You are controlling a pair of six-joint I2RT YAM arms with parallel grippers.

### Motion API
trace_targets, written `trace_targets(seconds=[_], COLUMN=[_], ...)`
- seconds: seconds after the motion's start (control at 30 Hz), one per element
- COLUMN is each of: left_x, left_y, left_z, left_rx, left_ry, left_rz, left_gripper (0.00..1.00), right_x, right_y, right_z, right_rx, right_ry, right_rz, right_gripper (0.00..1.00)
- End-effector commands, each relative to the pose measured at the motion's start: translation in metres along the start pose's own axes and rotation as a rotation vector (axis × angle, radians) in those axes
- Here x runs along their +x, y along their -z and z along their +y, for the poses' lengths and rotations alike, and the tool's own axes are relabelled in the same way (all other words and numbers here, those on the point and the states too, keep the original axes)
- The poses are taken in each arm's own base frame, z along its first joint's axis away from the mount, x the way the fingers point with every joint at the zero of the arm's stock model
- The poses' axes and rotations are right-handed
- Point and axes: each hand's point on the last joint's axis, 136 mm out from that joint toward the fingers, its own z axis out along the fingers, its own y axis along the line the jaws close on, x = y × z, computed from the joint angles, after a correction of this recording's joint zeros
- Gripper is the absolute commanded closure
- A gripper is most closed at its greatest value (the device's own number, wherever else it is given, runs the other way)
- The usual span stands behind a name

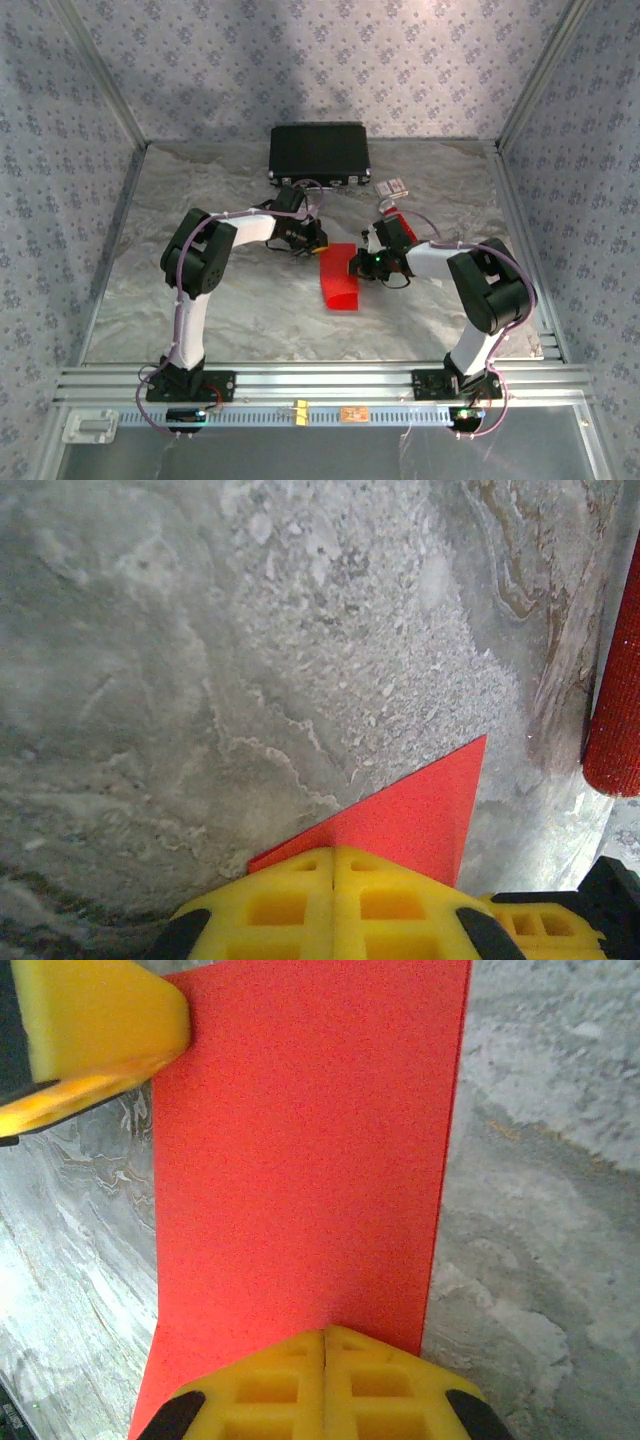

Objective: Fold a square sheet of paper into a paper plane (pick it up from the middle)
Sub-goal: First fold the square sheet of paper in half at the center of the table.

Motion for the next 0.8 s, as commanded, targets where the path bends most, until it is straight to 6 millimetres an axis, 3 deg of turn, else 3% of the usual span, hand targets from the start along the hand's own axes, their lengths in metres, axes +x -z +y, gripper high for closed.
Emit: trace_targets(seconds=[0.0, 0.27, 0.63, 0.77], left_x=[-0.028, -0.041, -0.058, -0.056], left_y=[-0.003, 0.0, 0.015, 0.029], left_z=[0.032, 0.034, 0.011, -0.009], left_rx=[-0.094, -0.121, -0.093, -0.061], left_ry=[0.045, 0.052, 0.0, -0.038], left_rz=[-0.098, -0.131, -0.143, -0.131], left_gripper=[0.96, 0.96, 0.95, 0.95], right_x=[0.04, 0.039, 0.035, 0.03], right_y=[-0.004, -0.004, -0.004, -0.002], right_z=[-0.044, -0.046, -0.046, -0.047], right_rx=[0.158, 0.166, 0.184, 0.211], right_ry=[-0.065, -0.07, -0.071, -0.076], right_rz=[0.12, 0.115, 0.111, 0.103], right_gripper=[0.99, 0.99, 0.99, 0.99])
